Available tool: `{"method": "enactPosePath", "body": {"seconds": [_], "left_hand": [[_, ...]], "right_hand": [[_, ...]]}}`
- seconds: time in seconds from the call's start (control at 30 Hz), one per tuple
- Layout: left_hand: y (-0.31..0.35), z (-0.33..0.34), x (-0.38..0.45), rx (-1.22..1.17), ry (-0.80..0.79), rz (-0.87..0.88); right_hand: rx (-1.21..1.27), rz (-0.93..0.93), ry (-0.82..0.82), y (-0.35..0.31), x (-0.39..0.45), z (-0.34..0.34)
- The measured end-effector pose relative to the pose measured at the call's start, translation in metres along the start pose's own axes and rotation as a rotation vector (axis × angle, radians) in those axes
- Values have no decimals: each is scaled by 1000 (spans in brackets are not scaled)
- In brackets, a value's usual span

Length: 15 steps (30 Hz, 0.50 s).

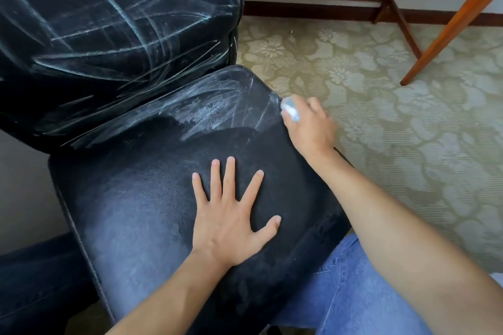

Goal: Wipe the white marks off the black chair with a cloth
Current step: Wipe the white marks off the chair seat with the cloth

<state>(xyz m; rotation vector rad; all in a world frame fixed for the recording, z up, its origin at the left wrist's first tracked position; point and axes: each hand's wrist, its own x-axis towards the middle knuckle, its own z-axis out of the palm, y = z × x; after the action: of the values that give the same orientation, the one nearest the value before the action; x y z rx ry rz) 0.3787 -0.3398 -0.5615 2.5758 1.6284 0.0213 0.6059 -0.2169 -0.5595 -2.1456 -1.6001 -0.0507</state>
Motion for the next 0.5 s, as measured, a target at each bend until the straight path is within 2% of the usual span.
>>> {"method": "enactPosePath", "body": {"seconds": [0.07,0.17,0.2,0.23,0.33,0.4,0.43,0.5], "left_hand": [[-1,0,-1,-14,14,0],[-2,2,-3,-30,50,-15],[-2,2,-4,-27,53,-25],[-1,3,-4,-22,55,-34],[-2,4,-5,4,41,-35],[-4,5,-5,16,38,-14],[-6,5,-6,21,36,-4],[-10,6,-8,27,29,15]], "right_hand": [[56,-162,-55,-27,-19,1],[171,-506,-167,-64,-57,3],[176,-535,-165,-62,-54,2],[146,-490,-148,-56,-43,1],[-6,-116,-67,-16,1,4],[-21,86,-34,8,19,4],[-12,121,-39,11,21,3],[-35,63,-34,4,11,1]]}}
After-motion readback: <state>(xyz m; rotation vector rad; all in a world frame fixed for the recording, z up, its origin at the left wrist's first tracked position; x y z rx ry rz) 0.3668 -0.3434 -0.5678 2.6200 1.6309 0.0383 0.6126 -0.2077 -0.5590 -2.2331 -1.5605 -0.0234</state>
